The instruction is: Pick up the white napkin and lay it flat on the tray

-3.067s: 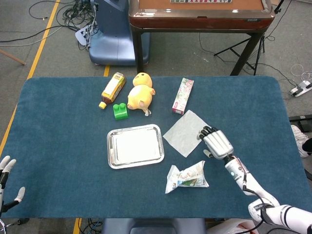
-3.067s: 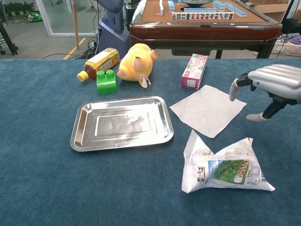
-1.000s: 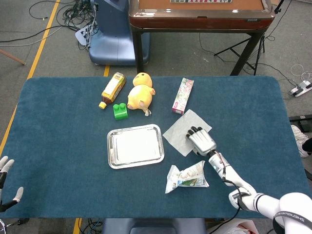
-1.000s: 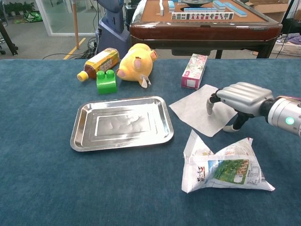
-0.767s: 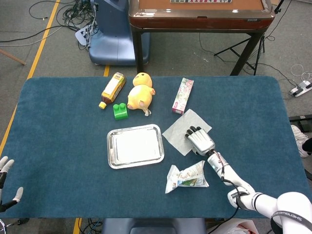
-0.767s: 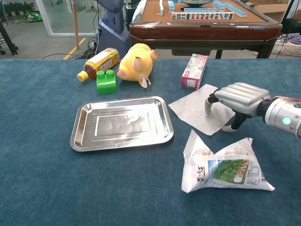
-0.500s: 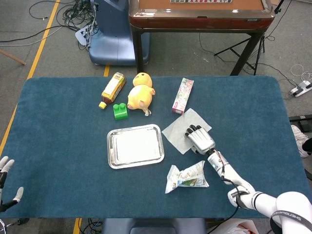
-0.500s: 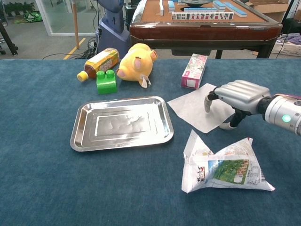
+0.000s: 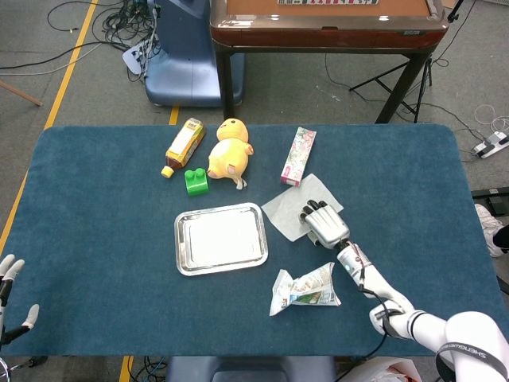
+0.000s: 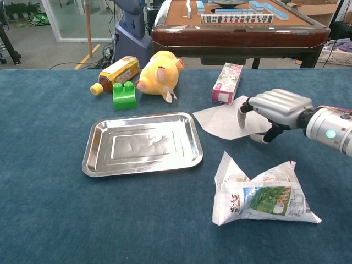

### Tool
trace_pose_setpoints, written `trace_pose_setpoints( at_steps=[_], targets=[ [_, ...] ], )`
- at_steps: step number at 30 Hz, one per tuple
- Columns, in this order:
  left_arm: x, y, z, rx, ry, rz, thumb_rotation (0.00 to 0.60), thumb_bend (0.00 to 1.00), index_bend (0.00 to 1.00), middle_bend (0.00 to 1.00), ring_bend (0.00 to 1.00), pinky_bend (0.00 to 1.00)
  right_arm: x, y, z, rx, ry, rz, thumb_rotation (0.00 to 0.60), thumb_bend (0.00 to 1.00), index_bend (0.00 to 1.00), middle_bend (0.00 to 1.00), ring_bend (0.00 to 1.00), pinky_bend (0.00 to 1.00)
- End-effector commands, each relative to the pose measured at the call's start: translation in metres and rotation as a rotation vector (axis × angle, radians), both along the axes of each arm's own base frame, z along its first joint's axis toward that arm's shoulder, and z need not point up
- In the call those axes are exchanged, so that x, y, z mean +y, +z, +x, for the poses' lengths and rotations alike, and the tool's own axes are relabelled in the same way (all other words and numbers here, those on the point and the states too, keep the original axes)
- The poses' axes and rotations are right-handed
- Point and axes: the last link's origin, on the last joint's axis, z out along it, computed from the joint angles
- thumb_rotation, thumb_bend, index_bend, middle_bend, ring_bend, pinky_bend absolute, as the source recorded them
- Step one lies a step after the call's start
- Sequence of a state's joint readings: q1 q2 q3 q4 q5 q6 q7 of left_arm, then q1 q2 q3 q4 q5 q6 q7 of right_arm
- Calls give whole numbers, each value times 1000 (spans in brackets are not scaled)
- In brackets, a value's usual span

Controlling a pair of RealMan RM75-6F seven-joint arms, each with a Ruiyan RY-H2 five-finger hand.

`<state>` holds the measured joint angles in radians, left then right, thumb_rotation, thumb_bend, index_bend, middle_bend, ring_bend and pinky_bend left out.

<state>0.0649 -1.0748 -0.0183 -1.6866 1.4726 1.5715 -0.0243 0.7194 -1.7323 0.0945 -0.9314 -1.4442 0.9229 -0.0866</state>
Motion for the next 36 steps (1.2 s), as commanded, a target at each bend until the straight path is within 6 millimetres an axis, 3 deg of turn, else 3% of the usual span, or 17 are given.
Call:
trace_pose_setpoints(
  at_steps=[1, 15, 23, 29, 36],
  targets=[
    [0, 0, 0, 0, 1, 2, 600, 335, 66, 22, 37, 14, -3, 1, 3, -13, 10, -9, 600, 425, 479, 340, 187, 323],
    [1, 0, 1, 0, -2, -4, 600, 335, 66, 22, 37, 14, -11, 4, 8, -71, 17, -46, 600, 466, 616, 419, 262, 323],
    [0, 2, 1, 4, -2, -5, 600, 335, 66, 22, 37, 14, -13, 16, 19, -166, 22, -76, 600, 478, 636, 433, 276, 324],
    [0, 1, 1, 3, -6, -13, 600, 335, 66, 22, 37, 14, -9, 27, 44, -247, 45, -96, 600, 477, 636, 433, 276, 324],
    [-1, 0, 2, 0, -12, -14, 600, 335, 66, 22, 37, 14, -3, 12, 92, -290, 94, -39, 600, 478, 636, 433, 276, 324]
  ],
)
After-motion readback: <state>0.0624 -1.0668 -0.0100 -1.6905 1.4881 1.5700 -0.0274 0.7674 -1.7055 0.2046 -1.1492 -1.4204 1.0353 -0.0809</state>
